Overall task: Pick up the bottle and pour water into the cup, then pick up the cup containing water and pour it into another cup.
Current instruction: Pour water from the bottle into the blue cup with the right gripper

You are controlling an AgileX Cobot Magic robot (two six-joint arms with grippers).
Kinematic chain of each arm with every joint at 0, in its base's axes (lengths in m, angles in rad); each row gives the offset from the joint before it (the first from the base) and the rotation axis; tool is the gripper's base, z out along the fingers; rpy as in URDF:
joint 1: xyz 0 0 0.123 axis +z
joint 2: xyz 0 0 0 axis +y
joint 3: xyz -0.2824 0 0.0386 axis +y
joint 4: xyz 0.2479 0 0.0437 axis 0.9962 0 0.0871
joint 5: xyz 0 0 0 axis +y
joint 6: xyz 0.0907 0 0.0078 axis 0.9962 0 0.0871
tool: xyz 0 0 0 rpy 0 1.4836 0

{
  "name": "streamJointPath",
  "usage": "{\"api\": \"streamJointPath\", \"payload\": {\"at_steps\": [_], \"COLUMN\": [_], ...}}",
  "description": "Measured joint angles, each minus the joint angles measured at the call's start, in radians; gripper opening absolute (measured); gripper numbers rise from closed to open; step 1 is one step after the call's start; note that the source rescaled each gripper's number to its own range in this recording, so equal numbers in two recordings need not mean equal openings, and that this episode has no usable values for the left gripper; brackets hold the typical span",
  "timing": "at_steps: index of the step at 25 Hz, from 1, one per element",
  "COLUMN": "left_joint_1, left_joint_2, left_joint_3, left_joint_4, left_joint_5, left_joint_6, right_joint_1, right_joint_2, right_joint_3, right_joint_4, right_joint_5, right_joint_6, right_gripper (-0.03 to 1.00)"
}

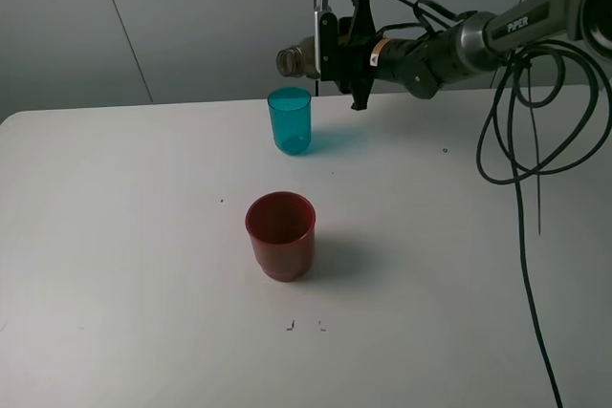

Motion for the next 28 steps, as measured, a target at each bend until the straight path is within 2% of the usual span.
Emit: {"api": "streamJointPath", "payload": {"at_steps": [25,28], "left_joint_1": [0.000,0.000], "left_joint_2": [0.000,0.000], "left_joint_3": [0.000,0.000], "left_joint_4": [0.000,0.000], "left_joint_5": [0.000,0.000], "left_joint_6": [0.000,0.000], "right_joint_1": [-0.014,-0.014], "right_joint_2": [0.000,0.000], "right_joint_3": [-0.014,-0.021], "right_joint_4": [0.030,0.030], "right_joint_5": [-0.004,-0.028], "right_joint_6": [-0.124,-0.127], "right_gripper": [0.00,0.00]}}
